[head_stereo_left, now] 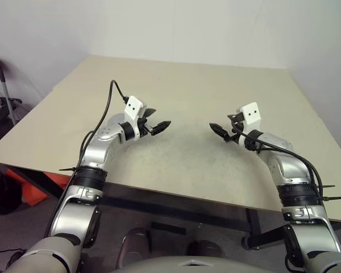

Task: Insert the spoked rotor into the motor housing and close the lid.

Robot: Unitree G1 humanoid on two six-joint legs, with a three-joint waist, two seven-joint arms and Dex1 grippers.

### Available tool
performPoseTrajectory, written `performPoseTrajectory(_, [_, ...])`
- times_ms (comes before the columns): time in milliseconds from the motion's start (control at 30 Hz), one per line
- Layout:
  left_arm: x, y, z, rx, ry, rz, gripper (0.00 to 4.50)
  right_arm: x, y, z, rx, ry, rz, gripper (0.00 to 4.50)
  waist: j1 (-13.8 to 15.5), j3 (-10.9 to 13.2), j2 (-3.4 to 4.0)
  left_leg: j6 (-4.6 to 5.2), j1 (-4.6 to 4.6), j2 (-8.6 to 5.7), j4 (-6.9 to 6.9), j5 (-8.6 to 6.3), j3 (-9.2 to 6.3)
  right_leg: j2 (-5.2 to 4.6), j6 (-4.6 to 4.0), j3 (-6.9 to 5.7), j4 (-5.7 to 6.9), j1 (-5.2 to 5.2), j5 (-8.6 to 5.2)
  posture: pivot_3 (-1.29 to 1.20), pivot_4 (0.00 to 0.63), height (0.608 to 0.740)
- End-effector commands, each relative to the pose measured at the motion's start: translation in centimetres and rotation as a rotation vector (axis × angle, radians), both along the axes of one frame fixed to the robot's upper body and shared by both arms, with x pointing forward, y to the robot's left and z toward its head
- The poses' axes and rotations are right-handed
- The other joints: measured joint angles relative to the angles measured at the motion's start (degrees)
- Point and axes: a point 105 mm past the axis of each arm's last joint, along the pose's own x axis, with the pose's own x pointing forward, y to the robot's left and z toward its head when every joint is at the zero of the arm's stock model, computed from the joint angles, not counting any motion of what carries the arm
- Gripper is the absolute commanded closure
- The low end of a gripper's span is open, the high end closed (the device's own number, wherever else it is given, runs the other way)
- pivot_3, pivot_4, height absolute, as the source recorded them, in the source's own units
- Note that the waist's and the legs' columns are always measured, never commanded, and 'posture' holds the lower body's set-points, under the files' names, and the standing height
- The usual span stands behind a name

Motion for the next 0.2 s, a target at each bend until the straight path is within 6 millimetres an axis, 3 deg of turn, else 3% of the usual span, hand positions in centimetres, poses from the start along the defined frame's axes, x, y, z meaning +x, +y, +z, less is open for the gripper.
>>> performPoseTrajectory(33, [-0.05,0.01,1.57,-0.01,-0.055,-0.004,0.04,0.5,-0.46,2.2,0.007,-0.079,-0.009,0.1,0.01,0.0,0.0,0.01,0.0,0.0,0.0,0.0,0.0,0.0,0.0,0.0,0.0,0.0,0.0,0.0,0.0,0.74])
performPoseTrajectory(200, [0.07,-0.04,1.24,-0.002,-0.044,-0.003,0.04,0.78,-0.83,2.29,0.008,-0.084,-0.027,0.1,-0.01,0.0,0.0,0.04,0.0,0.0,0.02,-0.02,0.0,0.0,0.0,0.0,0.0,0.0,0.0,0.0,0.0,0.74])
